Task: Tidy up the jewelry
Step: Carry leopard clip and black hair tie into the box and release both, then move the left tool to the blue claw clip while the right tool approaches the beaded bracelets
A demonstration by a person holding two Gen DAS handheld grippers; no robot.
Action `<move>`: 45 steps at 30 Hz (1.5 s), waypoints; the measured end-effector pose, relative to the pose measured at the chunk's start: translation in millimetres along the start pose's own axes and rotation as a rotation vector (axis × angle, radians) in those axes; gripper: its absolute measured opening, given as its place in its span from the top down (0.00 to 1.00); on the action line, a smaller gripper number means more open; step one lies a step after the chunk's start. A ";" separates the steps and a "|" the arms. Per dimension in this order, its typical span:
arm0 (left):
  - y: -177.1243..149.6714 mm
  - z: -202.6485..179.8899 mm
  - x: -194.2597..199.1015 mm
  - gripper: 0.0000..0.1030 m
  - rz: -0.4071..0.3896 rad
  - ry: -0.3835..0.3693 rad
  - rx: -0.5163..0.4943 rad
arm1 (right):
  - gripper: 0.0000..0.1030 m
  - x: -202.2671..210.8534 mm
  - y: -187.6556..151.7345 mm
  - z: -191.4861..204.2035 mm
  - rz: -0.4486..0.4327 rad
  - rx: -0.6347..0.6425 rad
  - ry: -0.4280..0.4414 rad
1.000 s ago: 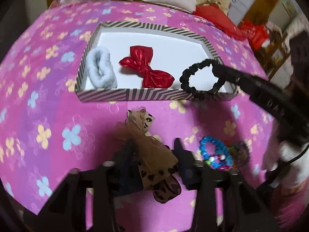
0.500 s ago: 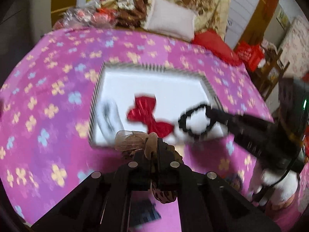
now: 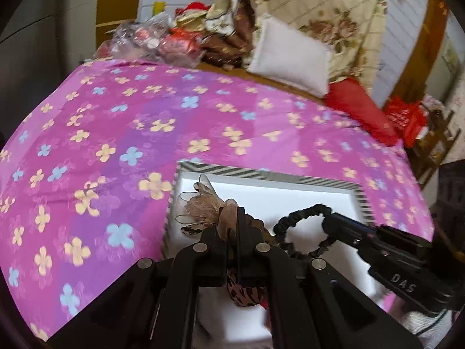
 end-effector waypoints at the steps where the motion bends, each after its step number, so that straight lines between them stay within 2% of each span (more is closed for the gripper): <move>1: -0.1 3.2 -5.3 1.00 0.011 0.009 0.002 | 0.93 -12.3 3.5 -3.5 0.019 -0.012 -0.005; 4: -3.6 15.4 -23.8 1.00 0.056 0.034 0.005 | 0.93 -46.6 7.9 -18.9 0.082 -0.061 -0.047; 9: -13.0 22.7 -35.8 1.00 0.084 0.050 0.004 | 0.92 -81.2 3.6 -36.1 0.146 -0.130 -0.059; 13: -17.7 26.7 -39.2 0.86 0.092 0.070 0.006 | 0.82 -84.0 -3.9 -44.0 0.154 -0.180 -0.042; 15: -20.1 28.7 -37.9 0.78 0.090 0.069 0.015 | 0.73 -75.3 -4.5 -44.5 0.134 -0.176 -0.047; 16: -20.6 29.9 -37.3 0.77 0.090 0.066 0.020 | 0.66 -69.9 -4.3 -44.2 0.126 -0.173 -0.046; 18: -22.4 31.1 -33.5 0.74 0.088 0.055 0.033 | 0.60 -58.8 -4.9 -41.6 0.115 -0.159 -0.046; 21: -26.3 29.9 -22.1 0.72 0.074 0.059 0.028 | 0.58 -42.8 -7.2 -36.8 0.097 -0.127 -0.060; 23: -28.7 29.6 -13.0 0.70 0.055 0.094 0.021 | 0.55 -32.9 -10.1 -32.3 0.085 -0.110 -0.062; 30: -38.1 29.6 22.0 0.70 -0.009 0.136 0.000 | 0.53 -2.4 -22.8 -16.7 0.051 -0.067 -0.069; 35: -52.1 26.0 49.7 0.70 -0.045 0.152 -0.031 | 0.48 26.2 -40.5 -1.0 0.028 -0.036 -0.068; 45: -95.6 22.1 84.9 0.70 -0.059 0.160 -0.044 | 0.41 70.8 -89.5 26.6 0.012 0.030 -0.087</move>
Point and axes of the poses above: each gripper's, at about its wrist camera, not at the fingertips, and x roughly against the way its jaws point, z to its left, y to its top, the point moved 5 cm from there along -x, roughly the way its jaws point, and after that the axes turned 4 degrees about z, right-handed, at the moved point
